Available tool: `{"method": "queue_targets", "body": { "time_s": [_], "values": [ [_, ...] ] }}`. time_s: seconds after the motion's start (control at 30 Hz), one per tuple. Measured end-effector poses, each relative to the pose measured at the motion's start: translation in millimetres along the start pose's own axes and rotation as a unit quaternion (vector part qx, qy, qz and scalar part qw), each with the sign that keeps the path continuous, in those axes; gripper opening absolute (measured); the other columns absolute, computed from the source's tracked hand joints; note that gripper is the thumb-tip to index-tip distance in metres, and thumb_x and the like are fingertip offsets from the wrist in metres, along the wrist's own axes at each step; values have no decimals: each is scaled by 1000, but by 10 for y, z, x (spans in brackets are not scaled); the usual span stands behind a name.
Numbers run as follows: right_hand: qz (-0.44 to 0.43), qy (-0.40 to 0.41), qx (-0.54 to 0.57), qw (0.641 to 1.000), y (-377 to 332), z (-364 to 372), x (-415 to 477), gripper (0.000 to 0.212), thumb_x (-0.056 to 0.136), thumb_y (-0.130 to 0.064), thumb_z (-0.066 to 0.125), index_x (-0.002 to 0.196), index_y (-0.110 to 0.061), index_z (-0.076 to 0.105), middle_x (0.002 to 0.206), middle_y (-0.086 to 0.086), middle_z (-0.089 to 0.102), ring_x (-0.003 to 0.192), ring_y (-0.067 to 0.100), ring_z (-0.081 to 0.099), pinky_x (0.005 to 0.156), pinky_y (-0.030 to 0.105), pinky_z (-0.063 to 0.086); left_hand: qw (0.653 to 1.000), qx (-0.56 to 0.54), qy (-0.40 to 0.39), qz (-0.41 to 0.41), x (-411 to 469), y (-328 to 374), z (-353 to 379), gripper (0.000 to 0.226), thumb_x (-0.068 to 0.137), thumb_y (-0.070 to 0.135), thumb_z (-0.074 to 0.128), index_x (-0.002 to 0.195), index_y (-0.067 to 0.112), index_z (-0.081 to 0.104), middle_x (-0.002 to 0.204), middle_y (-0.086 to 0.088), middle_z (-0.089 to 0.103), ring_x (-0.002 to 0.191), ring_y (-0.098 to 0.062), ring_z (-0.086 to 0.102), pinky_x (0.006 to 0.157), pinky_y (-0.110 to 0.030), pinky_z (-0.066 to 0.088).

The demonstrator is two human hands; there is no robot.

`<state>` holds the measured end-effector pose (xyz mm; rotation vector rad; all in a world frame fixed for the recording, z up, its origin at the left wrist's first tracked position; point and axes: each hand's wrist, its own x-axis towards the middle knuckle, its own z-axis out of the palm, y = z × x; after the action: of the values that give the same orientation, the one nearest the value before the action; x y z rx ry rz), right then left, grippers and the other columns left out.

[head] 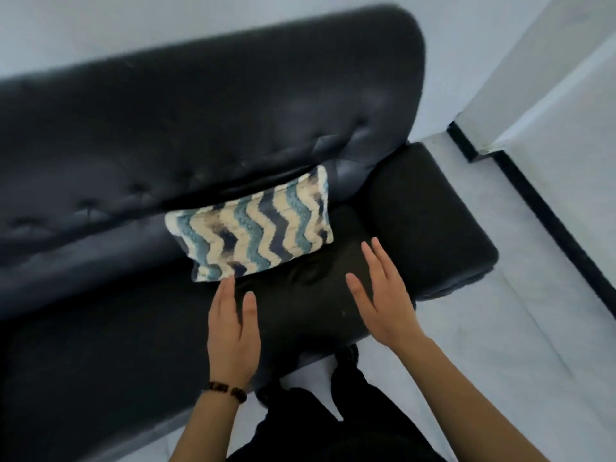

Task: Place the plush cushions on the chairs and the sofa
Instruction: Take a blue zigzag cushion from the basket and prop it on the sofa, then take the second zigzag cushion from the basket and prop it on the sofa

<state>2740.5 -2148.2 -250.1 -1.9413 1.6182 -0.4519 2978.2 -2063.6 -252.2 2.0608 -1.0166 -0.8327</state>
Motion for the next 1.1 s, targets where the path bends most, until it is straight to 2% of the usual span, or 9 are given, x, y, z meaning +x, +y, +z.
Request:
{"method": "queue_targets", "body": {
  "time_s": [0.1,0.2,0.3,0.37,0.47,0.67,0.8,0.97,1.1],
  "values": [
    [73,86,37,993,-47,-570,-502,68,98,-62,35,159,-33,23,167,-16,16,152,4,18,122,33,24,996,-47,-68,30,-72,418,23,58,102,43,43,156,24,31,161,7,34,147,-10,30,122,-38,26],
    [170,181,64,967,112,-1064,-1071,73,92,-66,31,158,-35,23,166,-13,22,151,7,25,120,31,25,984,-51,-148,88,-134,891,249,63,98,45,49,156,26,31,160,8,35,146,-9,34,121,-44,31],
    [232,261,75,934,424,-1433,-1611,68,94,-62,36,156,-36,26,164,-7,30,147,18,36,118,42,35,968,-35,-204,143,-252,1345,514,62,99,39,52,156,24,33,158,3,39,143,-13,39,119,-42,35],
    [273,325,115,898,679,-1664,-1907,66,94,-59,41,154,-38,27,162,-6,33,142,24,44,111,52,45,957,-25,-232,173,-359,1674,746,59,100,34,54,155,23,35,154,4,44,139,-12,43,113,-33,37],
    [314,385,173,850,1158,-1881,-2165,66,93,-57,45,154,-38,29,158,-3,39,137,27,49,108,53,47,952,-33,-240,187,-450,2102,1163,53,101,25,55,152,21,40,144,6,51,134,-11,49,104,-25,36],
    [351,403,230,813,2329,-2410,-2316,68,90,-63,45,153,-41,28,156,-6,39,139,23,47,112,52,43,940,-23,-261,219,-827,2872,2379,51,99,27,58,148,24,44,140,7,55,131,-13,52,104,-30,38],
    [366,425,219,798,2945,-2877,-2394,72,91,-62,42,155,-33,29,156,-6,39,141,19,44,114,46,42,911,30,-319,259,-1137,3447,3105,57,97,31,58,151,26,40,147,7,51,132,-9,49,110,-32,36],
    [412,460,231,752,3618,-3389,-2495,76,90,-62,43,158,-36,22,159,-8,36,144,18,41,115,41,38,884,45,-367,286,-1410,4161,4094,59,97,31,59,152,26,38,149,7,50,131,-7,47,108,-29,33],
    [456,490,213,711,4218,-3784,-2602,77,89,-64,40,158,-37,21,165,-14,24,150,13,30,118,39,34,844,68,-444,293,-1697,4652,5261,73,89,49,53,155,29,30,157,5,40,137,-12,43,112,-35,33]
  ]
}}
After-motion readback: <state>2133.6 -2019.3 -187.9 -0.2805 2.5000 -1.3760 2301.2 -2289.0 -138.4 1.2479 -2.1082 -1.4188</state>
